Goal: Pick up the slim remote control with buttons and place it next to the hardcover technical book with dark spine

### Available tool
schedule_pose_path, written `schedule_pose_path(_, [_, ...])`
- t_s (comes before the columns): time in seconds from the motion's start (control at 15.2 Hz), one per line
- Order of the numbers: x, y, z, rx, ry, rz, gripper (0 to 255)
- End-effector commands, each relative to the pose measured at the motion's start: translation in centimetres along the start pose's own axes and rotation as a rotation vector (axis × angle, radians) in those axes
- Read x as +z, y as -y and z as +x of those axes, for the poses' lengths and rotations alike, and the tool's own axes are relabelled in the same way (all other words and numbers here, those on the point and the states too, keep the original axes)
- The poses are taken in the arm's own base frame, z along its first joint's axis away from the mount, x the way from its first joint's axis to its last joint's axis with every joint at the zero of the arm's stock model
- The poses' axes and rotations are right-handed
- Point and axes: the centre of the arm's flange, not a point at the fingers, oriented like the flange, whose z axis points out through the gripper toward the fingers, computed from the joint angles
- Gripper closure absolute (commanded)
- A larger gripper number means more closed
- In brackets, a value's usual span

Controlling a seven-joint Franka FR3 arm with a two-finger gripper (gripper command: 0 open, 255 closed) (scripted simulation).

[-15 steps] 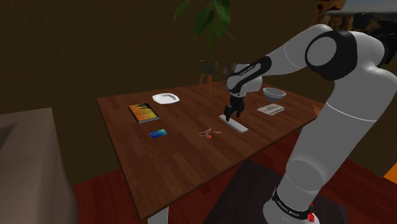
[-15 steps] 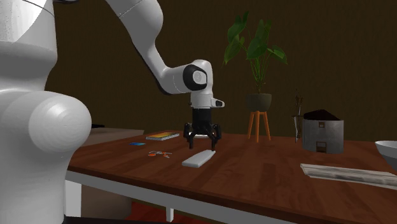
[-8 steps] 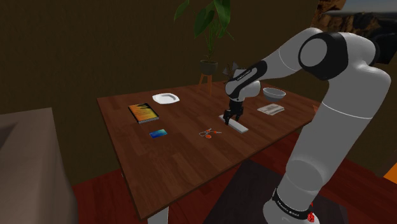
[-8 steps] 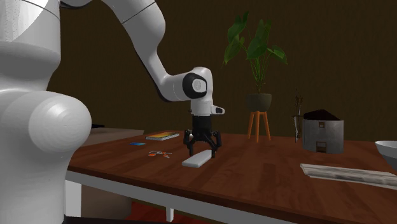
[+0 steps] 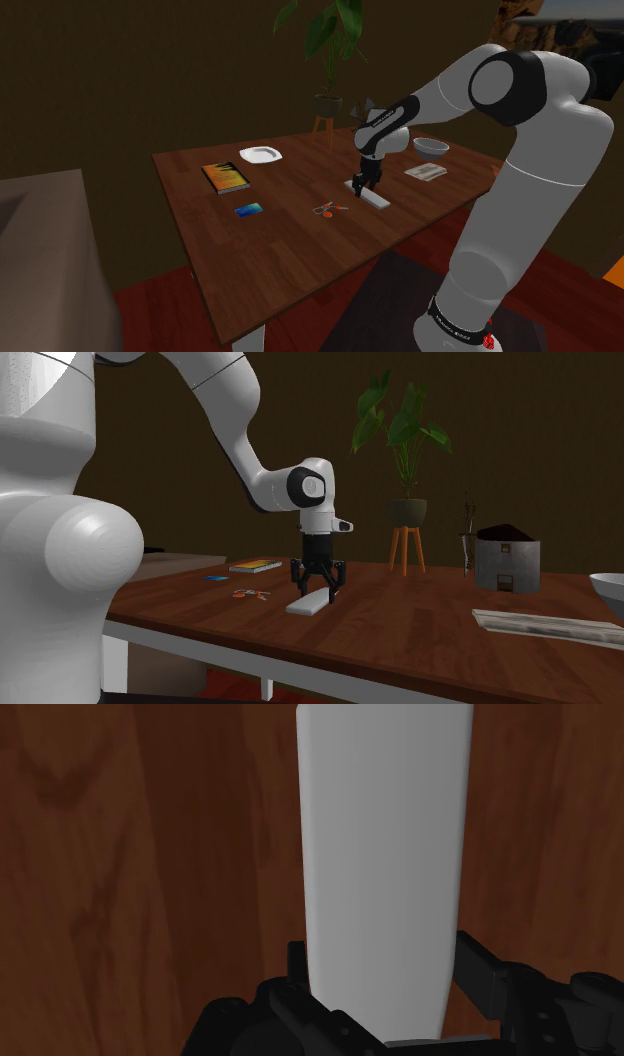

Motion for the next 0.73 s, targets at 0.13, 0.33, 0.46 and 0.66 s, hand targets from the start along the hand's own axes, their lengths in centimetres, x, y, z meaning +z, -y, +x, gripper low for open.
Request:
schedule_pose_path(0.13, [0.0, 0.0, 0.0, 0.000, 0.000, 0.000, 255])
schedule_pose_path(0.33, [0.0, 0.0, 0.0, 0.000, 0.000, 0.000, 255])
schedule_pose_path(0.46, [-0.5, 0.0, 0.0, 0.000, 0.000, 0.000, 255])
schedule_pose_path(0.66, [-2.1, 0.0, 0.0, 0.000, 0.000, 0.000, 255])
